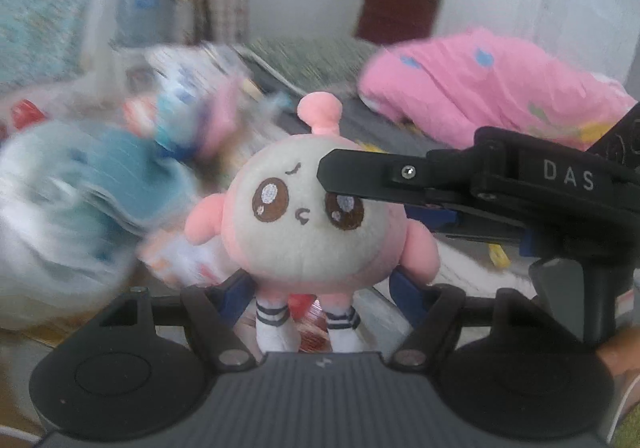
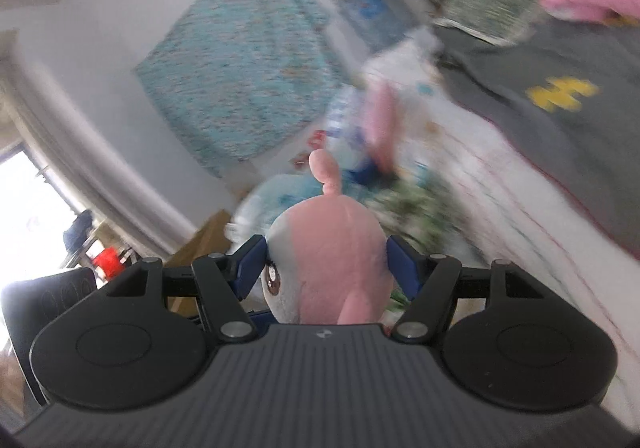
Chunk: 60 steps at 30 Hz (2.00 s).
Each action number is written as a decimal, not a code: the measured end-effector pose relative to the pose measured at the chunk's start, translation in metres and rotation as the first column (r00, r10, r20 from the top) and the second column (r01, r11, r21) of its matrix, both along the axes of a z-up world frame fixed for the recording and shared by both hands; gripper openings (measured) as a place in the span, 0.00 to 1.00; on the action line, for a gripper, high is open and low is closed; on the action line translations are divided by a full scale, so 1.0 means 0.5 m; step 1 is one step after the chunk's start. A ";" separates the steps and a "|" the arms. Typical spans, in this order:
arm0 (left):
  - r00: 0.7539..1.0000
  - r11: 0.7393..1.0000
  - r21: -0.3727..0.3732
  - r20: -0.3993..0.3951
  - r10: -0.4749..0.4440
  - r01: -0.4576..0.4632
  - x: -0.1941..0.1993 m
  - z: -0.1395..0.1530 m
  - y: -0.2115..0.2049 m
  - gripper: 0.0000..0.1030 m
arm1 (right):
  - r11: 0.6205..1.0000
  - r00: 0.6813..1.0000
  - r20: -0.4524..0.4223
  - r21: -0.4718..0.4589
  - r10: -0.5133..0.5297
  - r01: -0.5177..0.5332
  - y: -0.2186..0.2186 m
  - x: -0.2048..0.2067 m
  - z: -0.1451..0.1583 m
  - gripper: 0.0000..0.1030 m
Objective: Organize soft objects
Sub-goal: 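Carry the plush doll with the right tool and drop it into the cardboard box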
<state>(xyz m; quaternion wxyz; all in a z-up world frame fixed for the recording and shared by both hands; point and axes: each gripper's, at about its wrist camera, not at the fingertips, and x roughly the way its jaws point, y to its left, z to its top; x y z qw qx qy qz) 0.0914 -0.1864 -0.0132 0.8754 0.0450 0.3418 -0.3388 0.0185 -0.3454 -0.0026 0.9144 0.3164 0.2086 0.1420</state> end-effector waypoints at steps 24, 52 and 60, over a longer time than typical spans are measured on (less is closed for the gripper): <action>0.716 0.715 0.160 -0.058 0.695 -0.681 0.253 0.127 0.583 0.73 | 0.687 0.686 -0.202 -0.077 0.699 -0.722 0.704 0.551 0.183 0.65; 0.648 0.663 0.397 -0.194 0.737 -0.635 0.415 -0.039 0.665 0.77 | 0.683 0.665 -0.509 -0.189 0.546 -0.706 0.907 0.802 -0.028 0.75; 0.646 0.660 0.355 -0.176 0.743 -0.662 0.397 0.007 0.668 0.82 | 0.714 0.695 -0.416 -0.140 0.586 -0.686 0.855 0.771 0.052 0.78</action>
